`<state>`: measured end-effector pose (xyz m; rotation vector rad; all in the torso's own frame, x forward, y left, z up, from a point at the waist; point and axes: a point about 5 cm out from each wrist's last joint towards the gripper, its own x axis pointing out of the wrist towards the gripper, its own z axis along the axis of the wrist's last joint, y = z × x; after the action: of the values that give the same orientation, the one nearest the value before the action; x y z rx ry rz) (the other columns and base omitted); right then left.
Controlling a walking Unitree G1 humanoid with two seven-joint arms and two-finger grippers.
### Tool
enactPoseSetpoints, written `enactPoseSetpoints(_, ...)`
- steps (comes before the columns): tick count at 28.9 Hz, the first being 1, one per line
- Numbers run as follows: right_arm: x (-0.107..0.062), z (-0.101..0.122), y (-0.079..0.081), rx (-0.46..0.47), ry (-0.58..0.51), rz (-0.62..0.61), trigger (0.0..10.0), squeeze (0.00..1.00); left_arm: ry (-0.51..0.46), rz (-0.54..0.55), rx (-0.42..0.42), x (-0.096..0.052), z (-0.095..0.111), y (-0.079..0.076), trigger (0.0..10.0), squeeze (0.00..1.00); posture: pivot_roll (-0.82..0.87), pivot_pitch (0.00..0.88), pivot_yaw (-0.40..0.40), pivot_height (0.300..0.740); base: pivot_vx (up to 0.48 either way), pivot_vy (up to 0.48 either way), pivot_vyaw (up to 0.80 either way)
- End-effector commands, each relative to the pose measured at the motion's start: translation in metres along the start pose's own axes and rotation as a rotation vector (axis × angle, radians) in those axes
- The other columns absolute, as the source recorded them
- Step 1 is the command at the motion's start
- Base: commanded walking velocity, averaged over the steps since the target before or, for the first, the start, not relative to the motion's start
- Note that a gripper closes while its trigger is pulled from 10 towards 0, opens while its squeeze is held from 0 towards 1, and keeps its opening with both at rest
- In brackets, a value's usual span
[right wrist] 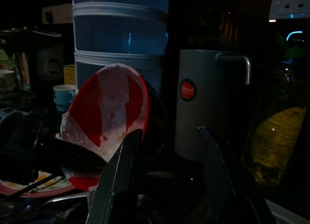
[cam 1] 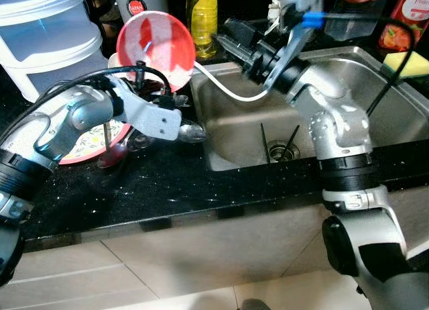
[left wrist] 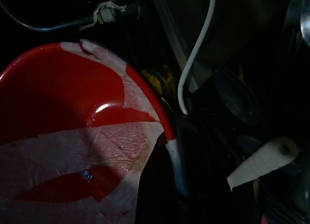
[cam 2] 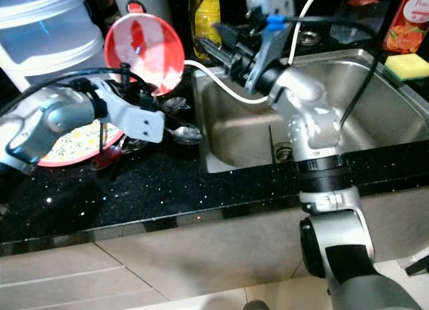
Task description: Kitchen organization
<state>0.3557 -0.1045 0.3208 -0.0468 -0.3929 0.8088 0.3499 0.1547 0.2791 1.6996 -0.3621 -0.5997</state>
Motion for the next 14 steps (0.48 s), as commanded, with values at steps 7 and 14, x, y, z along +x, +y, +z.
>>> enactPoseSetpoints(7, 0.011, -0.012, 0.009, 0.067, 0.06, -0.026, 10.0, 0.0, -0.074, 0.052, 0.066, 0.023, 0.027, 0.005, 10.0, 0.0, -0.02, 0.0, 0.056, 0.74, 0.0, 0.0, 0.0)
enactPoseSetpoints(14, 0.016, -0.024, 0.009, 0.125, 0.13, -0.076, 10.0, 0.0, -0.127, 0.063, 0.091, 0.036, 0.042, 0.001, 10.0, 0.0, -0.02, 0.0, 0.052, 0.74, 0.0, 0.0, 0.0)
